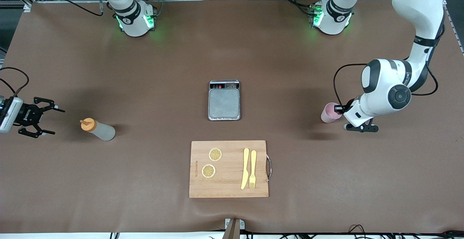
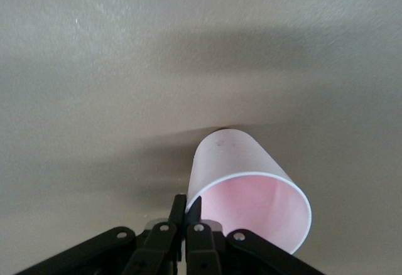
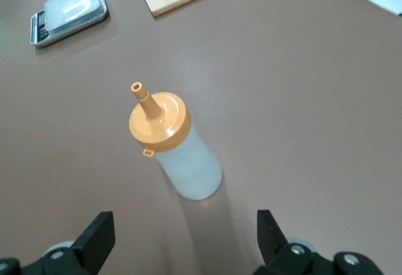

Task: Add sauce to pink cup with both arms
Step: 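Carry the cup onto the scale while the right gripper grasps the bottle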

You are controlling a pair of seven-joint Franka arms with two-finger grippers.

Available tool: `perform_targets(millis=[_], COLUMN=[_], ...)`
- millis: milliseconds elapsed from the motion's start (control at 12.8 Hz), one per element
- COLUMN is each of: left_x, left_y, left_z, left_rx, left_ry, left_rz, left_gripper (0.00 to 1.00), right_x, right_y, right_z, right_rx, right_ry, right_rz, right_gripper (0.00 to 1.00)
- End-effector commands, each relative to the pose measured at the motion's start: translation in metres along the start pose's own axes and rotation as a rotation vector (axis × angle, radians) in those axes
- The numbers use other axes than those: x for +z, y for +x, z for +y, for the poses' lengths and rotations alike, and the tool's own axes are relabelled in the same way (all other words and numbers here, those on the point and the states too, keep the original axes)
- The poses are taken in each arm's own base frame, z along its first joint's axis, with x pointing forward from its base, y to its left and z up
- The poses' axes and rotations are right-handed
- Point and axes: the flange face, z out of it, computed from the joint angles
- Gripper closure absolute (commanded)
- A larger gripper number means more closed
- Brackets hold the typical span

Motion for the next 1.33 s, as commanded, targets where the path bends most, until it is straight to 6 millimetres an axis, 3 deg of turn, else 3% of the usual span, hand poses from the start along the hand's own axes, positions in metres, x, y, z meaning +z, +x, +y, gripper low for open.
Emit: perform_targets(millis=[0, 235, 470, 939, 1096, 1253], left_x=[-0.031, -0.063, -0.076, -0.057, -0.05, -0.04], left_y=[0.0, -0.009, -0.022, -0.05, -0.057, -0.057], left_z=[0.044, 0.121, 0.208, 0.363, 0.398, 0.42], left_rx=[0.061, 0.071, -0.016, -0.1, -0.122, -0.137], left_ry=[-0.004, -0.026, -0.056, -0.099, -0.108, -0.116], left_rz=[0.032, 0.033, 0.046, 0.019, 0.014, 0.007], left_gripper=[1.0, 1.0, 1.0, 1.0, 1.0, 1.0], right_x=[0.012, 0.039, 0.057, 0.086, 0.09, 0.094], right_y=[-0.008, -0.024, -0.037, -0.054, -0.057, -0.06], right_z=[-0.005, 0.001, 0.003, -0.002, -0.003, -0.002], right_rx=[-0.059, -0.098, -0.143, -0.23, -0.245, -0.248], right_ry=[-0.043, -0.048, -0.056, -0.023, -0.018, -0.018], right_rz=[0.083, 0.161, 0.213, 0.309, 0.314, 0.315], right_gripper=[0.0, 0.0, 0.0, 0.0, 0.0, 0.0])
